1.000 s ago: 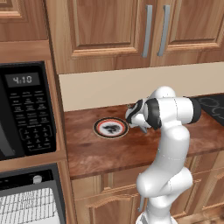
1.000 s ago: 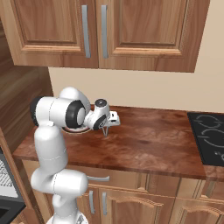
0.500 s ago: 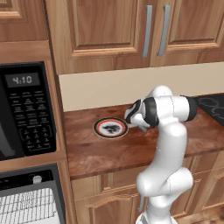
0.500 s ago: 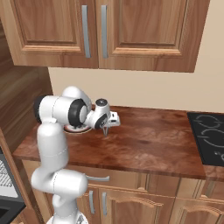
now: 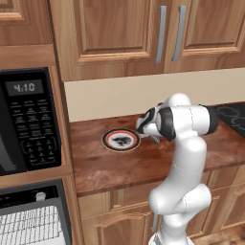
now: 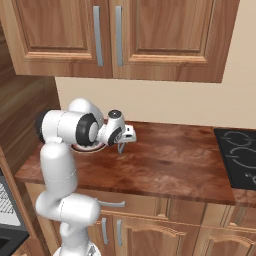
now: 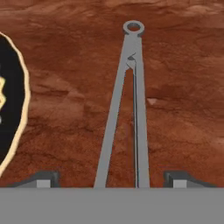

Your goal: Pick up the tongs from the counter and place them near the plate next to the oven.

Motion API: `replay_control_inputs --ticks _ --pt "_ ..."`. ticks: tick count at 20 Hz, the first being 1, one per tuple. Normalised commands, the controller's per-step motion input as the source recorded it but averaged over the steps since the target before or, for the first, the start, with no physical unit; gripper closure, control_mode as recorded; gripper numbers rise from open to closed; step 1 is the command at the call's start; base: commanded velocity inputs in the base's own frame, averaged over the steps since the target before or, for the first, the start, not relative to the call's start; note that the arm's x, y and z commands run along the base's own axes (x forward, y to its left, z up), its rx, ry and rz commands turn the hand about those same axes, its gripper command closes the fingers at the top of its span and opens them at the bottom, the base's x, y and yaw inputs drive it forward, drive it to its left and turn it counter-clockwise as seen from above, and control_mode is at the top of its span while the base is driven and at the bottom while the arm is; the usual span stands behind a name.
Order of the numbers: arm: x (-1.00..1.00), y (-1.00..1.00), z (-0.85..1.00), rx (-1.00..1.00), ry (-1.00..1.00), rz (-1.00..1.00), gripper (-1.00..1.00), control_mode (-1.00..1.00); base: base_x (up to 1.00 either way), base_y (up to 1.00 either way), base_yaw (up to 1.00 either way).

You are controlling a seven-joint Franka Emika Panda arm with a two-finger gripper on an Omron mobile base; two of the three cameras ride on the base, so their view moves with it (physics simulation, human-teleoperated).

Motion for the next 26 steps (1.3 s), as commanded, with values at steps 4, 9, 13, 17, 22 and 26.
replay_control_inputs --ticks 4,9,13,17,22,26 --pt "-0.52 0.00 0.20 0.01 -0.04 0.00 -1.00 -1.00 0.00 0.00 0.00" --pt "-0.52 0.00 0.43 0.01 -0.03 0.00 -1.00 -1.00 0.00 0.00 0.00" --pt "-0.59 0.00 0.54 0.00 -0.07 0.00 -1.00 -1.00 0.00 0.00 0.00" --pt "-0.65 0.00 0.55 0.00 -0.07 0.00 -1.00 -1.00 0.00 0.00 0.00" --pt "-0.72 0.00 0.56 0.00 -0.07 -0.02 -1.00 -1.00 0.00 0.00 0.00" --pt "-0.80 0.00 0.47 0.00 -0.02 -0.05 -1.00 -1.00 0.00 0.00 0.00"
